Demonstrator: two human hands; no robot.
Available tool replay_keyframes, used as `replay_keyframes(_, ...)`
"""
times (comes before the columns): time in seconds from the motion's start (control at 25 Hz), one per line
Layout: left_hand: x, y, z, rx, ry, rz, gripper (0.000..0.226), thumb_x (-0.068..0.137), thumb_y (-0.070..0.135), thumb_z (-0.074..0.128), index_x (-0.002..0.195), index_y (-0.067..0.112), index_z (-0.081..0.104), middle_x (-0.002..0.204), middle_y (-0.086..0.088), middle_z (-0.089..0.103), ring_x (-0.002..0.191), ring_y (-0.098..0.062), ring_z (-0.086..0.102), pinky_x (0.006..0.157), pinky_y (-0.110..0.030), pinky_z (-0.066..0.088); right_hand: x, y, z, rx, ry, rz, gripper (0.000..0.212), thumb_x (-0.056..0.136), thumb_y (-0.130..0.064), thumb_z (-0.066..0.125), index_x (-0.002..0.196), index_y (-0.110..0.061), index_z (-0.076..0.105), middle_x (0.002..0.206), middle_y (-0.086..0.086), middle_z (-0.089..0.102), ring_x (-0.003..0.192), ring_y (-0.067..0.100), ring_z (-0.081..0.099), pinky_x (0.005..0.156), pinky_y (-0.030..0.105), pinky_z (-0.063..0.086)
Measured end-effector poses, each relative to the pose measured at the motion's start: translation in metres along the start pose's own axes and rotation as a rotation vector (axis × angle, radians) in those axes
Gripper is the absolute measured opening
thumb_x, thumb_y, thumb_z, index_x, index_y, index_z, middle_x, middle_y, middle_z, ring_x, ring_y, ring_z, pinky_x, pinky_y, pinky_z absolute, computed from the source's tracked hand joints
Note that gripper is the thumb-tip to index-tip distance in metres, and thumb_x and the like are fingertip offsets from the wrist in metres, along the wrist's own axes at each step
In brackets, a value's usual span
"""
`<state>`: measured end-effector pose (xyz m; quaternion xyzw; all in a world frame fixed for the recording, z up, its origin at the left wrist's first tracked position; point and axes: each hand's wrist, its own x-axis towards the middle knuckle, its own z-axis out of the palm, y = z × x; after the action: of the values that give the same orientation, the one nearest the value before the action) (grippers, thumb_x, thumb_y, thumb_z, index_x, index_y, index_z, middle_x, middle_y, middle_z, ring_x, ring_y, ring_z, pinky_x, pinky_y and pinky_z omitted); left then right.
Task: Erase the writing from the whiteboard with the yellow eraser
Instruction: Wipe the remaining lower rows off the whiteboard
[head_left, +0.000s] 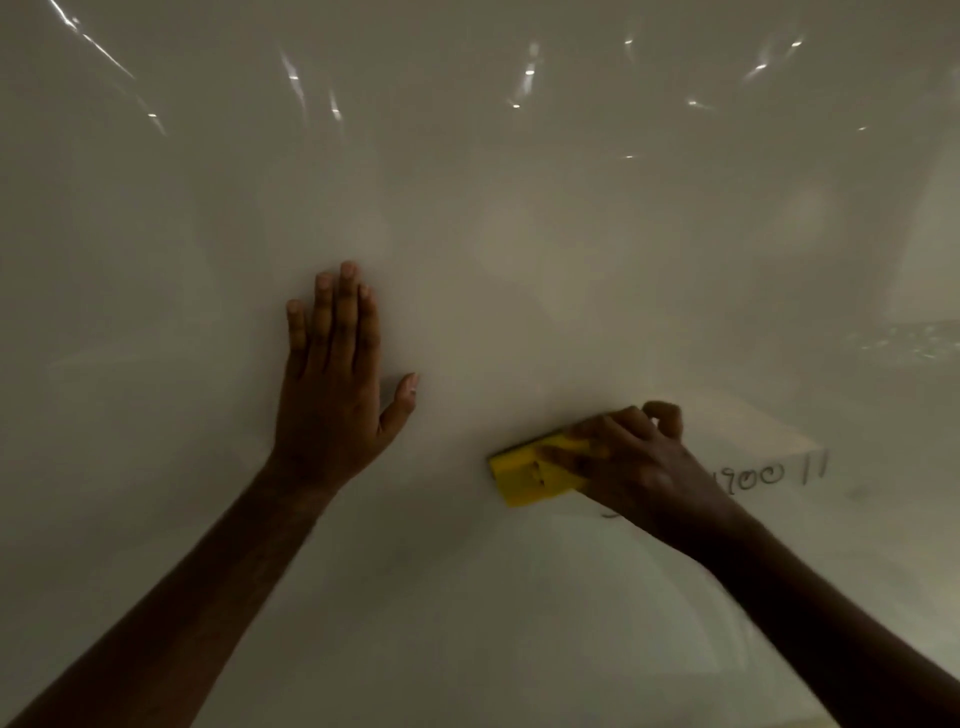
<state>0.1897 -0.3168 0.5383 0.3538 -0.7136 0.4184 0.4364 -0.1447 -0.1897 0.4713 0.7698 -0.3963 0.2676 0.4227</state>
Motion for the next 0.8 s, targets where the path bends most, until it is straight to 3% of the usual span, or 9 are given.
replay_keyframes(0.12,0.018,0.021,0.002,-0.031,0.016,0.036,0.086,0.109,0.048,0.044,0.168,-0.009,0.017,0.176,-0.030,0.013,0.166,-0.045,0.009,0.135,-0.057,0.000,0.018,-0.018,0.012,0.029,0.022,0.007,0.041,0.107,-0.036,0.060,0.147,-0.041,0.056,0.129,-0.002,0.065,0.113,0.022,0.054,0.090,0.046,0.037)
replay_keyframes(0.28,0.024,0.027,0.002,-0.040,0.029,0.037,0.085,0.110,0.047,0.044,0.167,-0.009,0.018,0.176,-0.031,0.013,0.166,-0.044,0.007,0.136,-0.055,0.000,-0.061,-0.019,0.028,0.008,-0.153,-0.181,0.044,0.105,-0.031,0.059,0.147,-0.042,0.053,0.136,-0.004,0.062,0.114,0.022,0.058,0.091,0.045,0.036)
replay_keyframes(0.44,0.025,0.030,0.003,-0.019,0.027,0.045,0.084,0.110,0.047,0.043,0.167,-0.009,0.017,0.176,-0.031,0.012,0.165,-0.047,0.009,0.136,-0.055,-0.001,-0.098,0.015,0.007,0.012,-0.148,-0.044,0.046,0.104,-0.032,0.056,0.149,-0.043,0.051,0.134,-0.003,0.063,0.108,0.024,0.063,0.086,0.048,0.036)
replay_keyframes(0.64,0.031,0.045,0.004,-0.015,0.034,0.013,0.085,0.110,0.047,0.041,0.168,-0.009,0.014,0.176,-0.031,0.011,0.164,-0.050,0.010,0.135,-0.057,-0.002,-0.026,0.052,-0.025,0.022,0.062,0.272,0.047,0.096,-0.043,0.064,0.143,-0.041,0.061,0.129,0.000,0.064,0.109,0.026,0.052,0.089,0.044,0.032)
replay_keyframes(0.72,0.032,0.047,0.006,-0.014,0.030,0.011,0.085,0.109,0.048,0.041,0.168,-0.009,0.014,0.177,-0.030,0.009,0.164,-0.049,0.010,0.135,-0.057,-0.002,-0.029,0.044,-0.019,0.024,0.080,0.236,0.045,0.098,-0.042,0.064,0.142,-0.040,0.062,0.128,0.000,0.065,0.108,0.025,0.052,0.089,0.043,0.032)
replay_keyframes(0.8,0.032,0.047,0.006,-0.007,0.025,0.013,0.086,0.109,0.048,0.041,0.168,-0.008,0.013,0.177,-0.030,0.009,0.165,-0.048,0.009,0.135,-0.056,-0.004,-0.064,0.035,-0.005,0.024,-0.018,0.096,0.043,0.102,-0.038,0.061,0.145,-0.041,0.058,0.133,-0.001,0.063,0.110,0.025,0.055,0.088,0.046,0.035)
